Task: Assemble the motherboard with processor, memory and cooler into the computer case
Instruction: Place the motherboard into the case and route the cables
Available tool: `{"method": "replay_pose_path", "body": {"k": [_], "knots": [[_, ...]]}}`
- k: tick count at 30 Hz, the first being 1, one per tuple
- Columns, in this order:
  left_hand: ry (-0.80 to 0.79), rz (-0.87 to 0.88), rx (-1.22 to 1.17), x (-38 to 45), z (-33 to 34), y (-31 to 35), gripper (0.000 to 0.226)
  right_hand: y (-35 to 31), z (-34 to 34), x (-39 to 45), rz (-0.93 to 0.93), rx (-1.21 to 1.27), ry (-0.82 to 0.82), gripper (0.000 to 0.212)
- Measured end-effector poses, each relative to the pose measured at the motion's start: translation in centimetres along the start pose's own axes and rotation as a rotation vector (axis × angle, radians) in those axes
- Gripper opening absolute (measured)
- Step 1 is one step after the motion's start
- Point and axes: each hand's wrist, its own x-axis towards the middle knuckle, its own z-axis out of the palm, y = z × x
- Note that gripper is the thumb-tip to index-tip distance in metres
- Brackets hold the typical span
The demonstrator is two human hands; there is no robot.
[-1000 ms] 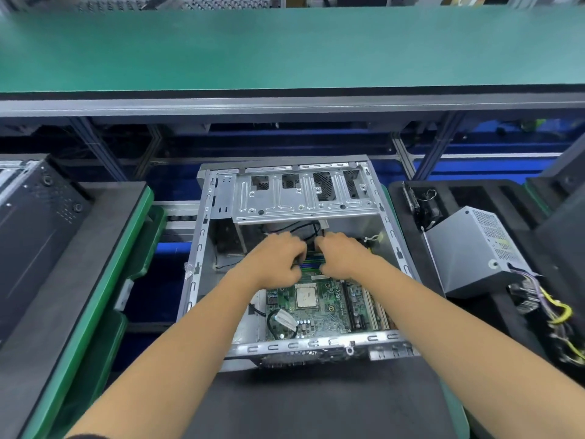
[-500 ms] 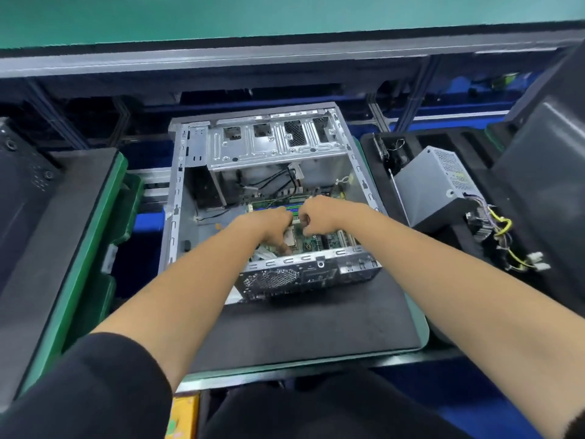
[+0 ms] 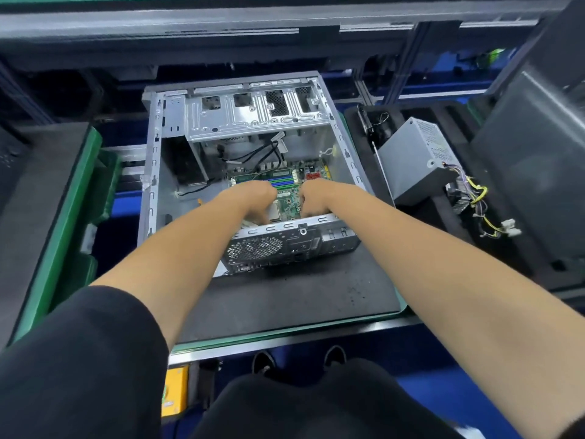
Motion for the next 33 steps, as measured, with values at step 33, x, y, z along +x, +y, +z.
{"method": "replay_pose_path", "body": {"k": [33], "knots": [[0.03,-0.022,-0.233,1.1,0.6,-2.0,0.047,-1.8,-0.4,1.0,-0.29,-0.149,-0.247,0.02]]}}
